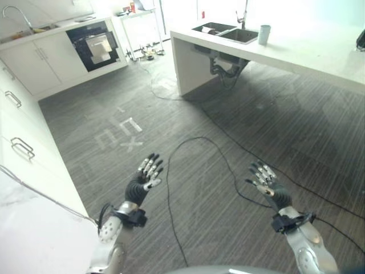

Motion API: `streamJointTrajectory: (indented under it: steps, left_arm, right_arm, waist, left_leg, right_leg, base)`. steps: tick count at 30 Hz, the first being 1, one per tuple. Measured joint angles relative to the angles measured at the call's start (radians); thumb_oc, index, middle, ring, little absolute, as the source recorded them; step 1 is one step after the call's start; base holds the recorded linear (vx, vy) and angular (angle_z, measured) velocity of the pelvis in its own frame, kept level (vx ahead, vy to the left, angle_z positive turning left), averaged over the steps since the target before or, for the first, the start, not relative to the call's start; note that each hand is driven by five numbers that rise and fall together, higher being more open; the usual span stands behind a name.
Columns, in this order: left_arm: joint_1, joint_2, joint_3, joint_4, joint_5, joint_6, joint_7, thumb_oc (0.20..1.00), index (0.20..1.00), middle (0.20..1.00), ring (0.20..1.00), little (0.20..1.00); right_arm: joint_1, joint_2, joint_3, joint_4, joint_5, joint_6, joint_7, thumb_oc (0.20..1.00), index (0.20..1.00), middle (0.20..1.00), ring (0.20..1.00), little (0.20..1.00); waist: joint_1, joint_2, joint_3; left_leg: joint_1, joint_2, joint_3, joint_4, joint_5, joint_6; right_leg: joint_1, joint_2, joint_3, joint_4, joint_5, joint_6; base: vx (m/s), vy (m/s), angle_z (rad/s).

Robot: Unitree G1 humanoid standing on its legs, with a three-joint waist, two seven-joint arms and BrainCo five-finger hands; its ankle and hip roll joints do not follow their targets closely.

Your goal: Place the dishes in the dishwasher.

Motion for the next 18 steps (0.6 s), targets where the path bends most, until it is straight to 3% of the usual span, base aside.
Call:
streamJointTrajectory:
  steps: [3,9,11,12,13,16,18]
  left_arm:
    - [-0.025,0.004,-0.013,0.030,0.075,0.020,-0.001,1.000,1.000,1.000,1.000,1.000]
    - [-0.042,-0.007,-0.041,0.123,0.082,0.096,-0.001,1.000,1.000,1.000,1.000,1.000]
    - [-0.083,-0.005,-0.059,0.279,0.149,0.186,0.021,1.000,1.000,1.000,1.000,1.000]
    - [-0.088,-0.004,-0.065,0.301,0.157,0.198,0.028,1.000,1.000,1.000,1.000,1.000]
    - [-0.102,0.001,-0.107,0.429,0.187,0.220,0.038,1.000,1.000,1.000,1.000,1.000]
    - [-0.129,-0.059,-0.113,0.814,0.230,0.219,0.042,1.000,1.000,1.000,1.000,1.000]
    - [-0.097,-0.081,-0.101,0.908,0.271,0.219,0.039,1.000,1.000,1.000,1.000,1.000]
  right_arm:
    - [-0.001,0.000,0.000,0.001,0.001,0.002,-0.001,1.000,1.000,1.000,1.000,1.000]
    - [-0.010,-0.005,0.006,0.076,-0.043,0.009,-0.001,1.000,1.000,1.000,1.000,1.000]
    - [-0.057,-0.024,0.043,0.234,-0.123,0.072,-0.026,1.000,1.000,1.000,1.000,1.000]
    - [-0.062,-0.024,0.047,0.255,-0.132,0.084,-0.031,1.000,1.000,1.000,1.000,1.000]
    - [-0.087,-0.020,0.077,0.383,-0.152,0.102,-0.048,1.000,1.000,1.000,1.000,1.000]
    - [-0.114,0.031,0.113,0.714,-0.149,0.117,-0.065,1.000,1.000,1.000,1.000,1.000]
    - [-0.090,0.054,0.108,0.789,-0.144,0.123,-0.071,1.000,1.000,1.000,1.000,1.000]
  waist:
    - [-0.001,0.009,-0.002]
    - [-0.001,0.009,-0.003]
    - [-0.001,0.006,-0.003]
    - [-0.001,0.006,-0.003]
    - [-0.002,0.003,-0.003]
    - [-0.003,-0.021,0.000]
    - [-0.003,-0.037,0.004]
  left_leg:
    - [-0.002,-0.001,0.000,0.000,0.000,0.000]
    - [-0.002,-0.001,-0.009,0.000,0.000,0.000]
    - [-0.002,-0.001,-0.010,0.000,0.000,0.000]
    - [-0.003,-0.001,-0.011,0.000,0.000,0.000]
    - [-0.002,-0.001,-0.011,0.000,0.001,-0.001]
    - [-0.002,0.000,-0.012,0.000,0.000,-0.002]
    - [-0.004,0.000,-0.012,0.006,0.000,-0.002]
  right_leg:
    - [0.003,0.000,-0.001,-0.008,0.002,-0.001]
    - [0.009,0.000,-0.015,-0.015,0.005,-0.002]
    - [0.013,0.001,-0.015,-0.023,0.007,0.001]
    - [0.014,0.001,-0.016,-0.025,0.007,0.001]
    - [0.014,0.001,-0.016,-0.029,0.012,0.000]
    - [0.019,0.003,-0.017,-0.040,0.015,-0.006]
    - [0.017,0.003,-0.017,-0.044,0.018,-0.009]
  base:
    - [0.00,0.000,0.00]
    - [-0.01,-0.005,0.06]
    - [-0.02,-0.011,0.01]
    - [0.00,0.000,0.00]
    - [0.00,-0.046,0.00]
    - [0.00,-0.046,0.01]
    - [-0.02,-0.013,0.00]
